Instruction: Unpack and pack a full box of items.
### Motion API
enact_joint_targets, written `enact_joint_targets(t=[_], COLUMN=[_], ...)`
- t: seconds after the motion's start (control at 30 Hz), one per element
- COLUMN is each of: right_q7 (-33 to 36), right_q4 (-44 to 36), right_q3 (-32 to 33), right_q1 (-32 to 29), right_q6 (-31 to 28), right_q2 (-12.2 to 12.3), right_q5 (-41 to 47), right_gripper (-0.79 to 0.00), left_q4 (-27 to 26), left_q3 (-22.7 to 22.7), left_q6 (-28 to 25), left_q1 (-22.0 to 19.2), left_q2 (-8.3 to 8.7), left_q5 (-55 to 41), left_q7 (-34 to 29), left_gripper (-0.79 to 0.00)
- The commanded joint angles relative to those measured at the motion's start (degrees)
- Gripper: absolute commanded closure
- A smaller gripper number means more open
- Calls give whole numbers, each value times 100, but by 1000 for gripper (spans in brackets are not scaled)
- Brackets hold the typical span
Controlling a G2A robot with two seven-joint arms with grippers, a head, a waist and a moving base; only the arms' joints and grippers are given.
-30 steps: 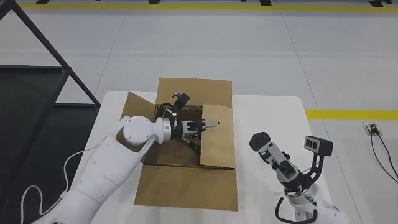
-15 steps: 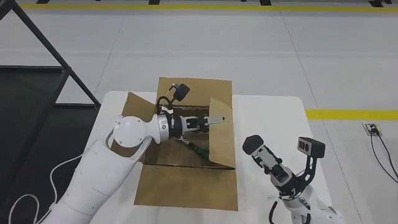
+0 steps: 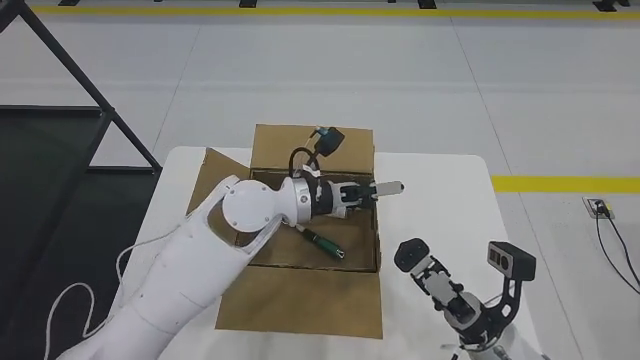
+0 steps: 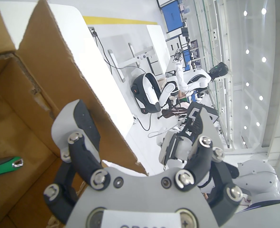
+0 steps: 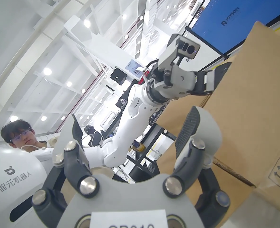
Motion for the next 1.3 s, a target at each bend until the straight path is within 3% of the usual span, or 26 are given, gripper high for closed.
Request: enact_joint_targets(t=[0.0,0.37,0.5,0.6,0.73,0.87,1.1,1.27], right_q7=[140,143,-239,-308,-413,-578,-781,-863], right_q4=[-35,9,93,215,340,405,553,507], right_q3=[20,-131,-199,-188,-72,-15,19,-20], right_q1=[-34,347,535,640,645,590,489,404], right_q6=[-26,650,1076,1124,1219,1350,1917,2192], right_q2=[32,162,182,209,253,287,342,359], right_q5=[83,-511,-993,-944,-895,-941,-1069,-1038], right_gripper=[-785,-785,-785,-785,-785,-785,-785,-785], left_q4=[124,971,1233,1247,1003,200,-2152,-3257], left_q3=[145,804,740,511,-105,-1020,-2981,-4350], left_q6=[-18,-185,-316,-441,-571,-571,-166,-158], left_q1=[-81,-448,-537,-493,-288,216,1934,3119], left_q2=[-95,-627,-709,-670,-467,-144,402,631], left_q5=[-59,-272,-291,-263,-174,134,1008,1247], left_q7=[130,327,362,418,393,379,355,95], left_gripper=[-785,-785,-785,-785,-785,-785,-785,-785])
